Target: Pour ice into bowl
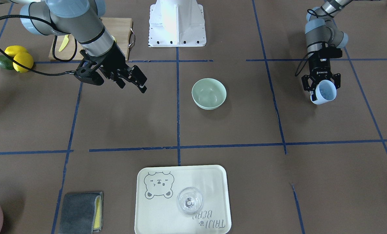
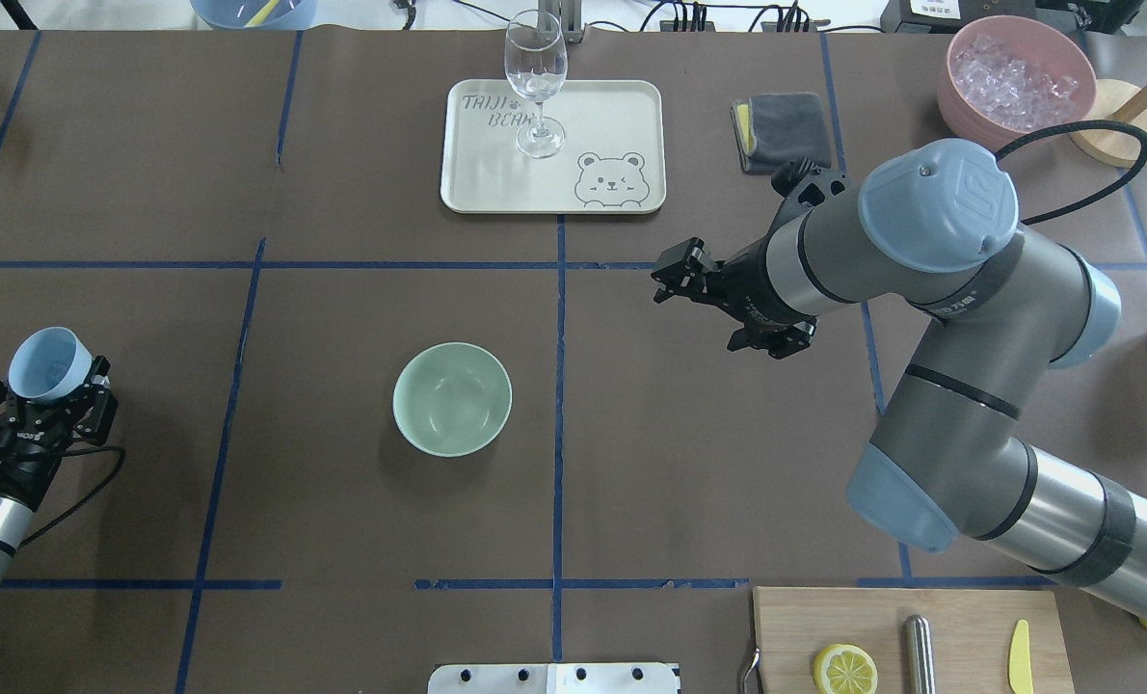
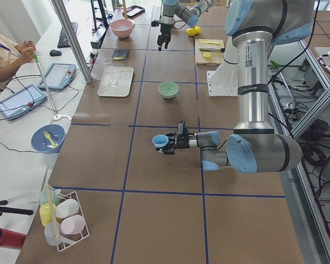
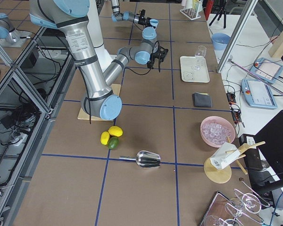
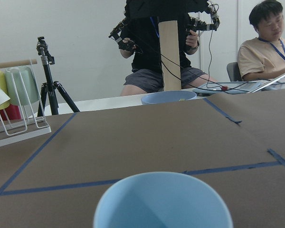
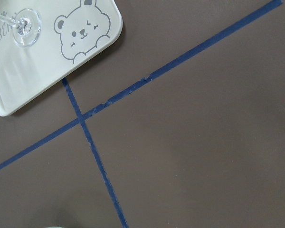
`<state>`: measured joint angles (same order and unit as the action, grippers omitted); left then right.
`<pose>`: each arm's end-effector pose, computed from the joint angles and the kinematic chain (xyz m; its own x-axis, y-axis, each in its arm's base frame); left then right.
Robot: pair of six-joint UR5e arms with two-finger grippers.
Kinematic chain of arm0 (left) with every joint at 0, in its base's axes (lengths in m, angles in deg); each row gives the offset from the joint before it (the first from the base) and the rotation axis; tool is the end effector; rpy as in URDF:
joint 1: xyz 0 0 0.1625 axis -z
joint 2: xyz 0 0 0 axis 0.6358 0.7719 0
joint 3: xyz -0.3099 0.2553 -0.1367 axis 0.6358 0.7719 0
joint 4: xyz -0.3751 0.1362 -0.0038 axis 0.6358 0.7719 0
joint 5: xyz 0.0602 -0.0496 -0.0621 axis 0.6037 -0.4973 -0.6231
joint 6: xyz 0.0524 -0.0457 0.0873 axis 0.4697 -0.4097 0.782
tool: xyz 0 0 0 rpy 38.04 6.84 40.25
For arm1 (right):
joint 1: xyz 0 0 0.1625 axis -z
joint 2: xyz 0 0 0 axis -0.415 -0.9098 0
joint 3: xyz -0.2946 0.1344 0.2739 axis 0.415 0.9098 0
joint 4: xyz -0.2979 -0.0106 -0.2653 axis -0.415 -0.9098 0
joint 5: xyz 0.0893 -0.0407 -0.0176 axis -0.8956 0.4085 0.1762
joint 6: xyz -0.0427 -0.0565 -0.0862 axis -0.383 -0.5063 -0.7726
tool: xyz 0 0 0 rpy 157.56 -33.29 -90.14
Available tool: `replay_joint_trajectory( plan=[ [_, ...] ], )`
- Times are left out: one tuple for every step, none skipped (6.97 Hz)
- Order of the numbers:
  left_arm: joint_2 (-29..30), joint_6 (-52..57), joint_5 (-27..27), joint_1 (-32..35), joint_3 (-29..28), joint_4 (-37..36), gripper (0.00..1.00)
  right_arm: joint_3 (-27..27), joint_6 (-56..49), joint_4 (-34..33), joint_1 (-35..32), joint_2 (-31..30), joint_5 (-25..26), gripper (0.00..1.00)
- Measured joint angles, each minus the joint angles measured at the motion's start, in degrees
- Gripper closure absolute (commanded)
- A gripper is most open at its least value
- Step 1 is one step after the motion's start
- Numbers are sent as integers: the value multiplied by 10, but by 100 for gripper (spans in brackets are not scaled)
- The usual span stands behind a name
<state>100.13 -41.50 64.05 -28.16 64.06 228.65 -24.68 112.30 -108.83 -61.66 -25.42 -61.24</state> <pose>0.3201 -0.3032 0.6085 0.7993 0.0942 -0.5935 0.5615 0.2345 0.7935 -0.4111 -0.4239 0.2514 0.3502 0.4308 0.8317 -0.3397 0.8859 -0.3158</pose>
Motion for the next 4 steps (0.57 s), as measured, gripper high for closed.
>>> replay_joint_trajectory(
  plan=[
    [26,76,-4,0,20,26,100,-2,0,0,-1,-1,-1,0],
    [57,136,-5,-2,36,35,100,-3,-1,0,-2,-3,-2,0],
    [92,195,-5,-6,49,36,100,-4,-1,1,-3,-5,-5,0],
    [125,263,-5,-16,59,36,100,-4,-1,2,-4,-8,-10,0]
  ],
)
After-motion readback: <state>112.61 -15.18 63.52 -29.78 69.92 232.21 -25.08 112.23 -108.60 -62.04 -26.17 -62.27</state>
